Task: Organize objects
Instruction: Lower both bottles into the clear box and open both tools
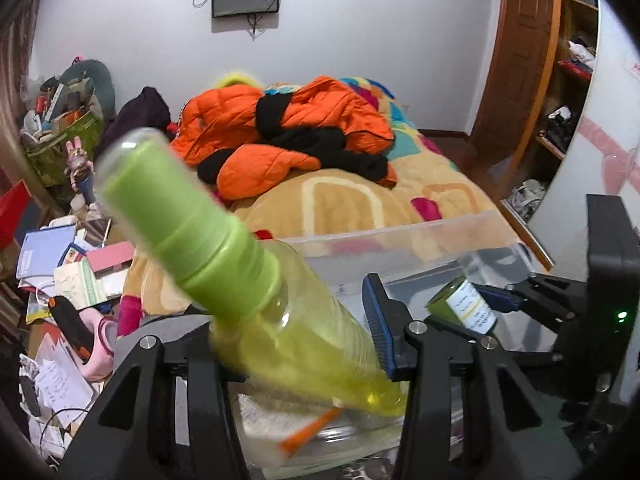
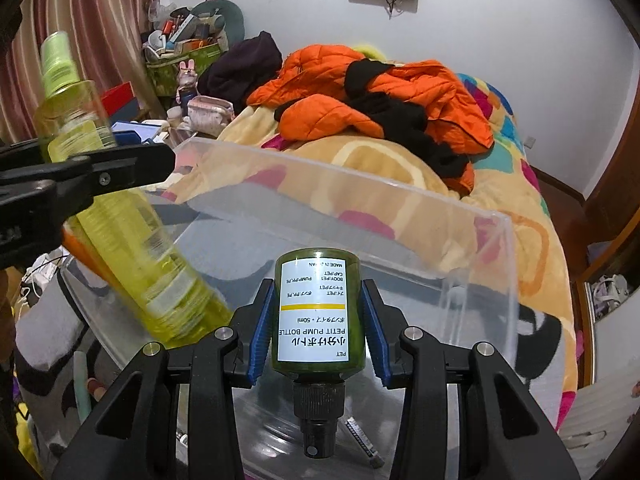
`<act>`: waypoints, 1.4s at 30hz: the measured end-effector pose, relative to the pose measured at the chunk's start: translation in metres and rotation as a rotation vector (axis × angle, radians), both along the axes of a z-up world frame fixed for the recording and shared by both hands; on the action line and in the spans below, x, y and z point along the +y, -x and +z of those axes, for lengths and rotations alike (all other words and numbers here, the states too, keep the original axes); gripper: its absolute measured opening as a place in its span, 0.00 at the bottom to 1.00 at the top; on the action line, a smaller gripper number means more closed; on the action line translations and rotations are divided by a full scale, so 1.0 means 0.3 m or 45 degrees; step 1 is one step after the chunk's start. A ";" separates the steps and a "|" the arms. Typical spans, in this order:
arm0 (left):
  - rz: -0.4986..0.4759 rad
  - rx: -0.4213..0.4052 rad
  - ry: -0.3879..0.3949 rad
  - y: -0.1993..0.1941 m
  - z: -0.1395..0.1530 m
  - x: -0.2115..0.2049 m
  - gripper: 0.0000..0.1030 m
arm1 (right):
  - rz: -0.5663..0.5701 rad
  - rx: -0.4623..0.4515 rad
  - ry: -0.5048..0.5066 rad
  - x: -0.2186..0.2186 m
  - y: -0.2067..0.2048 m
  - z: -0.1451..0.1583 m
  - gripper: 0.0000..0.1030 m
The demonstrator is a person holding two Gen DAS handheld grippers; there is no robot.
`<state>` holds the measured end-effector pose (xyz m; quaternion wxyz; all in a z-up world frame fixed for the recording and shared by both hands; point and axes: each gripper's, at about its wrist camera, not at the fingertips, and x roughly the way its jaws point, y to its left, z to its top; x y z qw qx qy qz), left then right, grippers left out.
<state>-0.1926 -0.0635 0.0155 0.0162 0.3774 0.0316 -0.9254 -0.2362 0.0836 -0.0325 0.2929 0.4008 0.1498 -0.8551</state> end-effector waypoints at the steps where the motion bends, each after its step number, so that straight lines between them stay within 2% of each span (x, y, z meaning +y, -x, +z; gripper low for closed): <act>1: 0.010 -0.003 0.014 0.002 -0.006 -0.004 0.46 | 0.002 -0.005 -0.002 -0.002 0.001 -0.004 0.37; 6: 0.015 -0.002 0.033 -0.004 -0.018 -0.004 0.47 | 0.022 -0.049 0.001 -0.011 0.001 -0.017 0.37; 10: 0.002 -0.011 0.087 -0.013 -0.025 0.018 0.58 | 0.029 -0.074 0.015 -0.003 0.000 -0.015 0.37; 12: -0.008 -0.006 0.100 -0.019 -0.024 0.029 0.69 | 0.026 -0.085 0.017 0.003 -0.003 -0.014 0.38; 15: -0.009 -0.006 0.109 -0.025 -0.021 0.039 0.71 | 0.026 -0.089 0.034 0.013 -0.010 -0.004 0.44; 21: -0.015 0.024 0.081 -0.056 0.016 0.043 0.73 | 0.033 -0.045 0.069 0.047 -0.057 0.037 0.53; 25: -0.015 0.061 0.098 -0.092 0.051 0.051 0.82 | 0.041 -0.014 0.108 0.074 -0.093 0.078 0.56; 29: -0.027 0.116 0.108 -0.138 0.101 0.064 0.83 | 0.050 0.034 0.144 0.102 -0.146 0.125 0.61; 34: -0.048 0.176 0.110 -0.204 0.146 0.081 0.91 | 0.054 0.092 0.167 0.137 -0.211 0.166 0.65; 36: -0.060 0.189 0.112 -0.229 0.151 0.091 0.91 | 0.043 0.117 0.172 0.150 -0.234 0.176 0.72; 42: -0.075 0.209 0.104 -0.308 0.149 0.110 0.92 | -0.001 0.161 0.181 0.204 -0.290 0.190 0.74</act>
